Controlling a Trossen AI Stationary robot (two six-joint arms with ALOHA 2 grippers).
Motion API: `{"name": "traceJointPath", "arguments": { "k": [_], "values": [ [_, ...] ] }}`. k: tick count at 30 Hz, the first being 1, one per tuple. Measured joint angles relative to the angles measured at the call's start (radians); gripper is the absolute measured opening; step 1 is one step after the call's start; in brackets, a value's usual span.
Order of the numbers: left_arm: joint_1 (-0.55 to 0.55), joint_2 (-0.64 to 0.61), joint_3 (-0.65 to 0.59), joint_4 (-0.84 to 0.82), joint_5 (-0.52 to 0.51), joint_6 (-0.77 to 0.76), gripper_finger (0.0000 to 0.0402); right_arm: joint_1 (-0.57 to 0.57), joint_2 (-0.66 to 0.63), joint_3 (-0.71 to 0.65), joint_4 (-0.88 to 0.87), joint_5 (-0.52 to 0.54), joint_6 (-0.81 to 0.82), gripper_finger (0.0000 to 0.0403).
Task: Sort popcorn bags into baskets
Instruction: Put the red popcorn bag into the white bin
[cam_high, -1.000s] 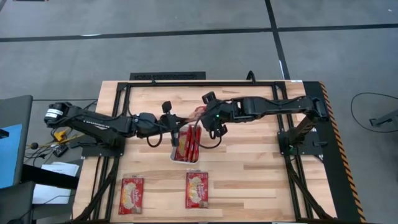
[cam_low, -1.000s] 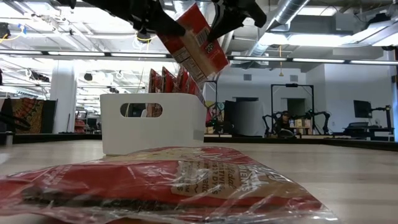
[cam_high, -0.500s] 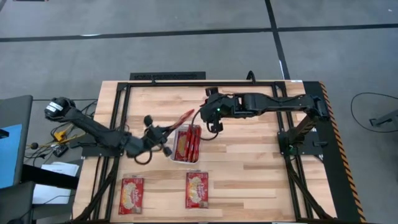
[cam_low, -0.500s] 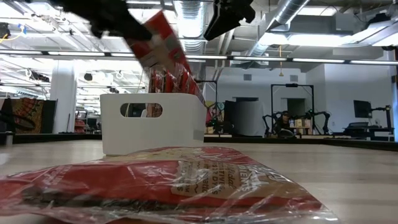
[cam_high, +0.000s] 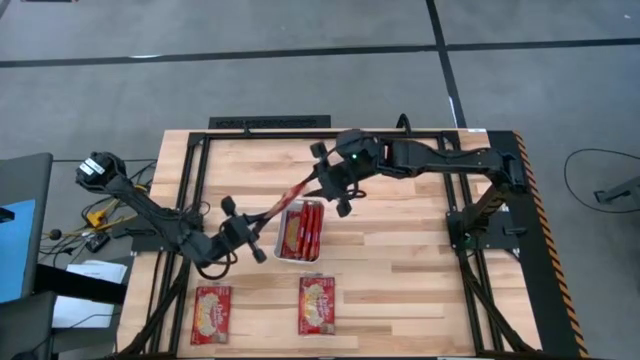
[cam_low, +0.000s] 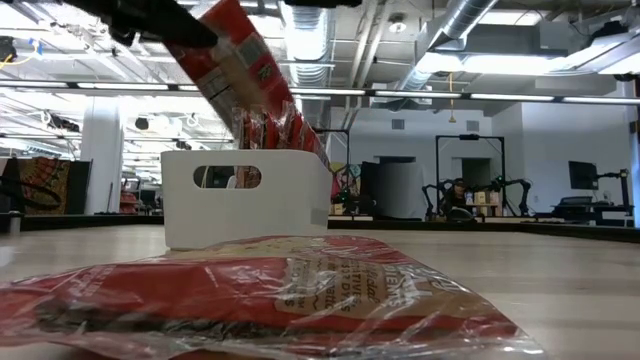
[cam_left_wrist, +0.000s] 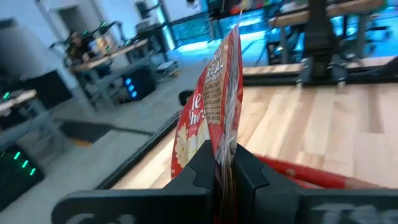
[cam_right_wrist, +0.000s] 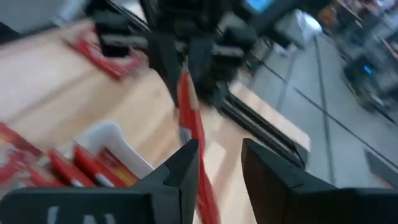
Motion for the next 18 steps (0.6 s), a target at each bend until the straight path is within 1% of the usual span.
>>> {"name": "traceJointPath", "arguments": {
  "k": [3, 6, 8, 10, 12, 14, 16, 18],
  "values": [
    [0.000, 0.000, 0.000, 0.088, 0.046, 0.097, 0.0003, -0.005, 0.000, 0.000, -0.006, -0.045, -0.001, 0.0136],
    [0.000, 0.000, 0.000, 0.169, 0.101, 0.184, 0.0003, -0.002, 0.029, 0.003, 0.012, -0.053, -0.001, 0.0133],
    [0.000, 0.000, 0.000, 0.201, 0.123, 0.220, 0.0003, -0.005, 0.040, -0.005, -0.027, -0.060, -0.001, 0.0132],
    [0.000, 0.000, 0.000, 0.214, 0.119, 0.240, 0.0002, -0.004, 0.065, 0.003, 0.006, -0.077, -0.010, 0.0133],
    [0.000, 0.000, 0.000, 0.219, 0.115, 0.251, 0.0002, -0.005, 0.067, -0.002, -0.027, -0.081, -0.016, 0.0134],
    [0.000, 0.000, 0.000, 0.223, 0.110, 0.253, 0.0003, -0.003, 0.074, -0.001, -0.011, -0.077, -0.020, 0.0132],
    [0.000, 0.000, 0.000, 0.228, 0.106, 0.262, 0.0003, -0.004, 0.085, 0.002, 0.012, -0.075, -0.012, 0.0124],
    [0.000, 0.000, 0.000, 0.230, 0.100, 0.269, 0.0003, -0.005, 0.085, -0.003, 0.006, -0.073, 0.003, 0.0103]
  ]
}}
